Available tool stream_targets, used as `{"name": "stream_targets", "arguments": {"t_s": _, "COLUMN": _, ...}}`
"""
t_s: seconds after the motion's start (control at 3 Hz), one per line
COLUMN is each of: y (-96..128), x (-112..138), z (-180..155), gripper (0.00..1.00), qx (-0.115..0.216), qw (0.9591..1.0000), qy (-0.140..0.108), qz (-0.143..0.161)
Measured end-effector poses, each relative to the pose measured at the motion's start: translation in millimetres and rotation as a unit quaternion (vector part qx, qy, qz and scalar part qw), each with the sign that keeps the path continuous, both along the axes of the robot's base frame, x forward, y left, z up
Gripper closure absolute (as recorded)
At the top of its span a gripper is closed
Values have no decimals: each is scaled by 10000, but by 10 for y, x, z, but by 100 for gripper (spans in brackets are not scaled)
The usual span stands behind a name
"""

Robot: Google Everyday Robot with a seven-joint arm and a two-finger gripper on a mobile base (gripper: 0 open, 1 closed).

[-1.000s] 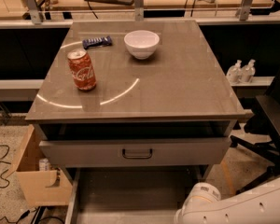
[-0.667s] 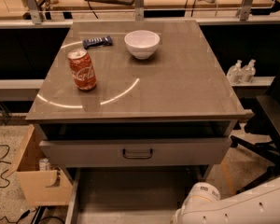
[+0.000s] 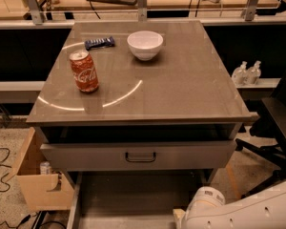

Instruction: Close middle drawer

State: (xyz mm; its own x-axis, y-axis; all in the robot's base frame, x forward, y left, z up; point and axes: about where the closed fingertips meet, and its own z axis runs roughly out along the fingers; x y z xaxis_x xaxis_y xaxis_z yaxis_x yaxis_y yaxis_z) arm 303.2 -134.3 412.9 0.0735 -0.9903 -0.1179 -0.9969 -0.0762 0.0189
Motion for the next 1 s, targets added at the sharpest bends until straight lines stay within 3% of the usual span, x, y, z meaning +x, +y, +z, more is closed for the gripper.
{"name": "stream_targets", "arguments": {"t_s": 0.33, "y": 26, "x": -9, "z": 69, "gripper": 0, "qx": -23, "qw": 10000, "qy": -17, "qz": 73}}
{"name": "stream_targets", "arguments": {"t_s": 0.67, "y": 23, "x": -92, "z": 250, "gripper": 18, "qx": -133, "qw": 9997, "qy": -151, "qz": 102}}
{"name": "stream_targets", "arguments": {"t_s": 1.0, "y": 10, "x": -194, "z": 337, "gripper": 43, "qx": -241, "qw": 9994, "qy": -263, "qz": 35}}
